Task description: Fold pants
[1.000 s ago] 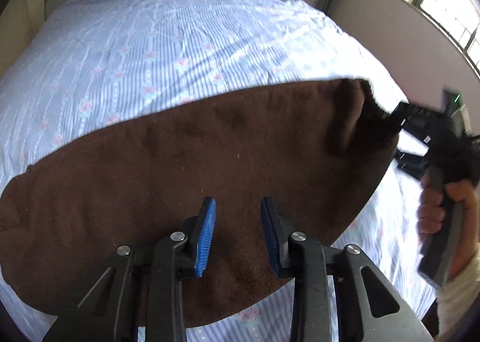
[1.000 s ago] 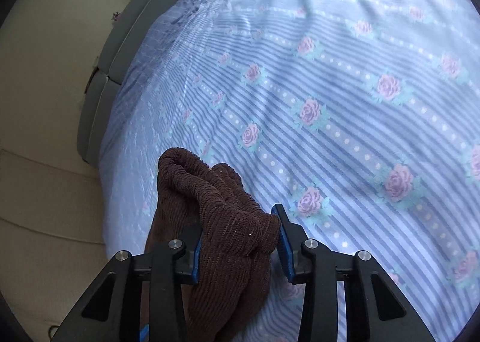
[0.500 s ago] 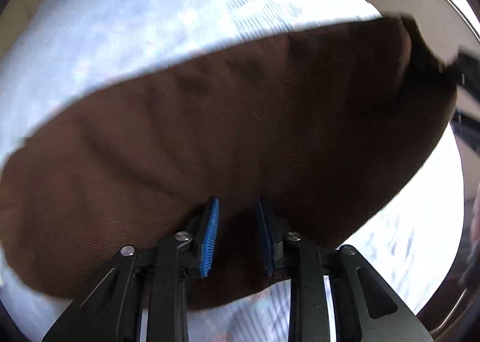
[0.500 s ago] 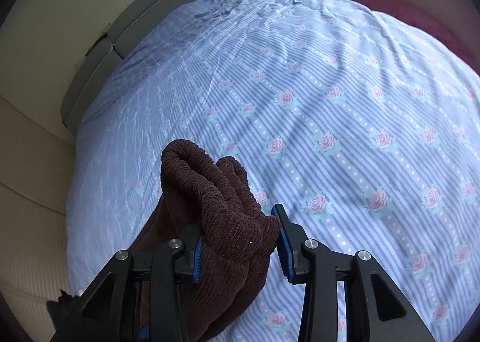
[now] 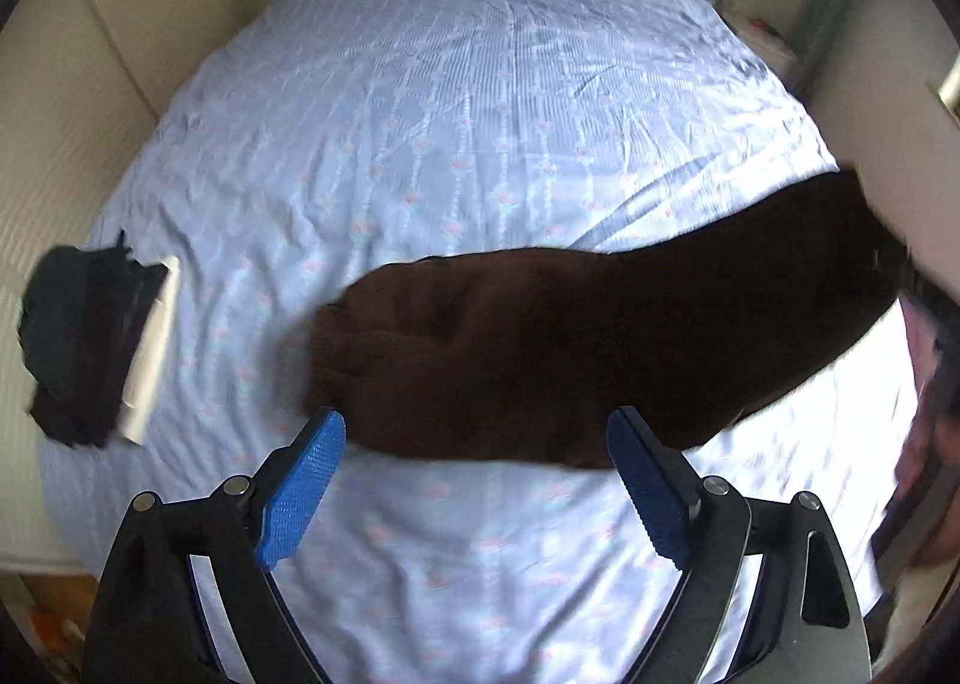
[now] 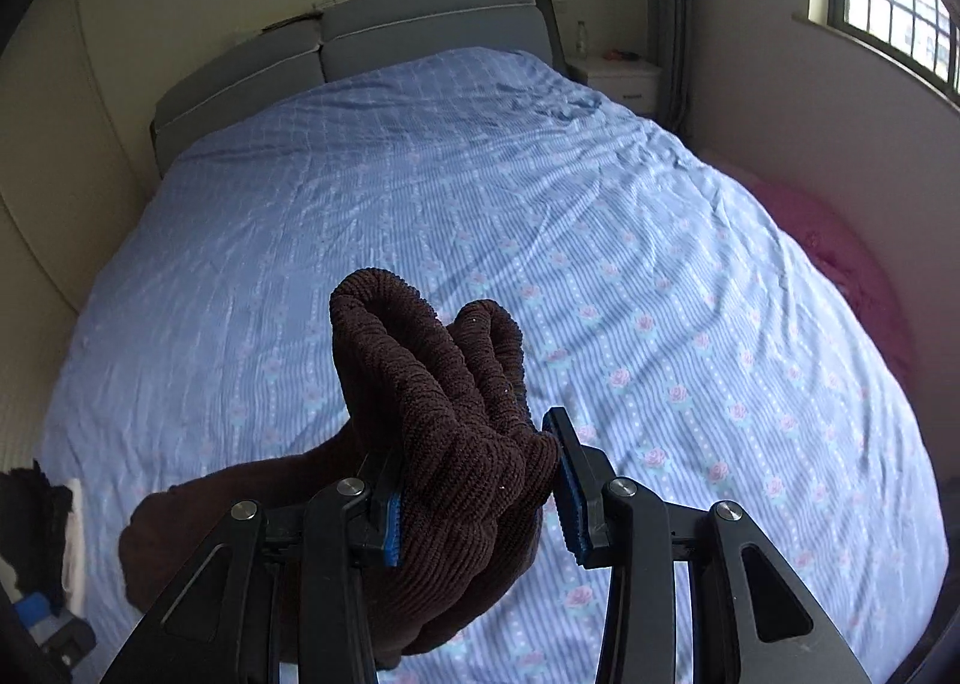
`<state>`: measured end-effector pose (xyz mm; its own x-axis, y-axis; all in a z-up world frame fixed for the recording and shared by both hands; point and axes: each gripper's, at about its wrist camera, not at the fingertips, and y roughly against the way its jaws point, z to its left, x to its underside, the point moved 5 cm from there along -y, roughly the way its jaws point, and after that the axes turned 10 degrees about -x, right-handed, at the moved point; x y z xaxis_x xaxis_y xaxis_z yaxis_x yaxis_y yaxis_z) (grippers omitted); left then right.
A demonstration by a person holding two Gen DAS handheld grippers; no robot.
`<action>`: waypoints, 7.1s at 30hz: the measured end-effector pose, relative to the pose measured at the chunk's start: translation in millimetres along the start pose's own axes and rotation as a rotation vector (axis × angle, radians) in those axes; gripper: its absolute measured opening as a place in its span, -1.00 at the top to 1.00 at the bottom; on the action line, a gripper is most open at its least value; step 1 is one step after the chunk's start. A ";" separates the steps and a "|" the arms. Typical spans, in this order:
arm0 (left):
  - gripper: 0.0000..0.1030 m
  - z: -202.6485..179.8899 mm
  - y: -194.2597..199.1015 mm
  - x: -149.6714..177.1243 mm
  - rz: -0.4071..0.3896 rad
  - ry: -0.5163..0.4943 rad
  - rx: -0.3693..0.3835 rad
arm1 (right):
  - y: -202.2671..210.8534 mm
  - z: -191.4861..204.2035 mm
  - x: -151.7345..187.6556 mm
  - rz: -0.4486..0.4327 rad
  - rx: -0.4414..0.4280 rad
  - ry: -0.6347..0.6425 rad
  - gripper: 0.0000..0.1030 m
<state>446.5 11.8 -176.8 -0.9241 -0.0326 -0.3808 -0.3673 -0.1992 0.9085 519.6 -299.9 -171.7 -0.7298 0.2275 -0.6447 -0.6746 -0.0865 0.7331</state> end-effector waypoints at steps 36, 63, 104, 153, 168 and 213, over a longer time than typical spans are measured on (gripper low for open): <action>-0.73 284.0 -54.9 74.6 0.067 0.284 0.053 | -66.7 409.6 169.4 0.316 0.032 0.828 -0.34; -0.69 73.7 -91.5 -11.6 0.078 0.196 0.343 | 15.9 106.6 146.5 0.291 -0.123 0.016 -0.47; 0.12 113.3 -183.5 23.3 0.272 0.441 0.299 | -53.6 125.0 203.6 0.513 -0.182 0.089 -0.47; -0.44 119.3 -186.3 34.7 0.279 0.456 0.416 | -73.4 126.9 118.8 0.354 -0.300 0.062 -0.47; -0.74 102.0 -225.8 55.3 0.313 0.588 0.511 | -190.7 114.5 150.9 0.539 -0.336 0.024 -0.53; -0.05 196.3 142.9 157.0 -0.246 0.553 0.395 | 185.3 205.5 165.1 0.168 -0.648 0.168 0.18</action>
<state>228.2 170.5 -72.9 -0.6596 -0.5440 -0.5187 -0.6650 0.1008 0.7400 296.9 -79.0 -97.8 -0.8025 0.0118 -0.5966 -0.4429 -0.6817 0.5823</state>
